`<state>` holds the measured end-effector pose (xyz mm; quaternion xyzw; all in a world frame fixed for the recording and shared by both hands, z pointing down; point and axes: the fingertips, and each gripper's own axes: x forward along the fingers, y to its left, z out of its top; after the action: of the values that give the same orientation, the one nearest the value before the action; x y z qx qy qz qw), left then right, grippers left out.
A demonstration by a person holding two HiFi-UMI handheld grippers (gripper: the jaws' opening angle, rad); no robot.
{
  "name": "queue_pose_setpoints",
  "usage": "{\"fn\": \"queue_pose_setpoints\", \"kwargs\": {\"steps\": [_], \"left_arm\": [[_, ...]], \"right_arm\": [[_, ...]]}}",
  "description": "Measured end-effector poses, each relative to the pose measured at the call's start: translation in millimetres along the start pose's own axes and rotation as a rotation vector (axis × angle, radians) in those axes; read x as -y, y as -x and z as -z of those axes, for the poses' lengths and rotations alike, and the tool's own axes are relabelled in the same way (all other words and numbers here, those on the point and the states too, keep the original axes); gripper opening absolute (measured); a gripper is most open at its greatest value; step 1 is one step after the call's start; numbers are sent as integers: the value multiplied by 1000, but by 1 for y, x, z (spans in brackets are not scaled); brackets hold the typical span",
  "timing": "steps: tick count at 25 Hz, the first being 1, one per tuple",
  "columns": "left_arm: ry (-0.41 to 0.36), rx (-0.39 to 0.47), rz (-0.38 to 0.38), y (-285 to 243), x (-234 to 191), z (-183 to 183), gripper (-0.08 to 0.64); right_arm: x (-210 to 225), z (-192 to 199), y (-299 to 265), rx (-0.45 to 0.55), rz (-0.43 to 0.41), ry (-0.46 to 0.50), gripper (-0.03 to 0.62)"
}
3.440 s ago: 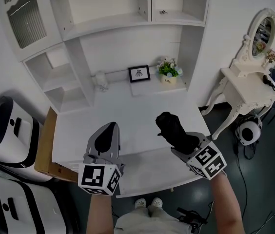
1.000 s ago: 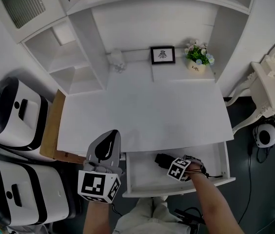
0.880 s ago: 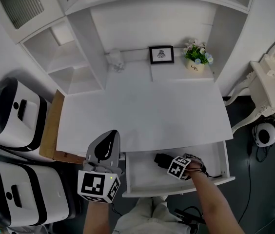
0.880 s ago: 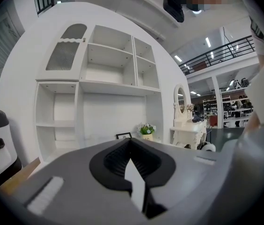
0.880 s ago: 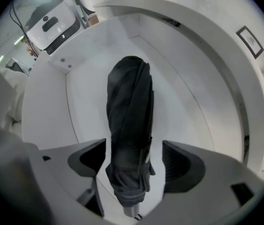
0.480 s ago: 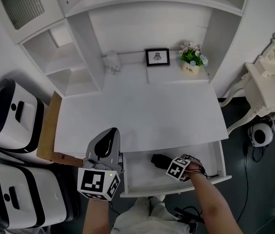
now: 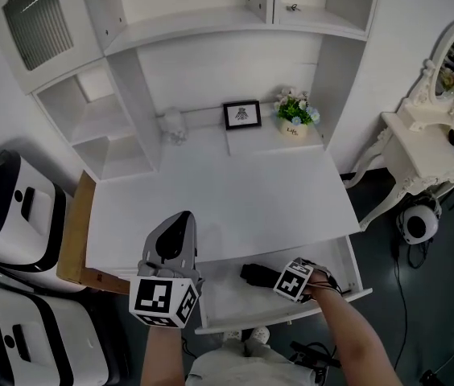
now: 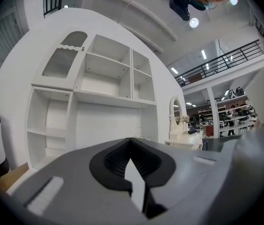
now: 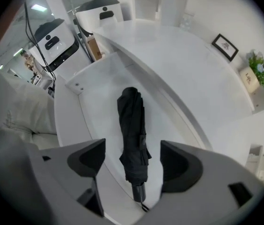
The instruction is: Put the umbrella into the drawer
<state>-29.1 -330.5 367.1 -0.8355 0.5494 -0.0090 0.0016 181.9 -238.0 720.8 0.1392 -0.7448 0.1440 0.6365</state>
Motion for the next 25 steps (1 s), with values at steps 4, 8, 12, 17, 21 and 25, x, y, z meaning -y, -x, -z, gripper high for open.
{"fn": "queue_pose_setpoints", "kwargs": {"steps": [4,8,12,17,21,25], "left_arm": [[2,28,14,0,5,-10,9],[0,52,33,1,11,-19,9],[-7,75,47,3,16,-29,9],[-9,101,62,4,21,-38,9],[-9,118,71,4,25,-47,9],[-12,136,80,2,27,-53,8]], "right_arm": [[6,-6,29,71,67,1,290],[17,-15,58,205,148,-76,6],[21,-23,92,371,155,-230,6],[36,-29,141,541,253,-330,6],[46,-30,186,655,350,-380,6],[58,-28,238,787,476,-432,6]]}}
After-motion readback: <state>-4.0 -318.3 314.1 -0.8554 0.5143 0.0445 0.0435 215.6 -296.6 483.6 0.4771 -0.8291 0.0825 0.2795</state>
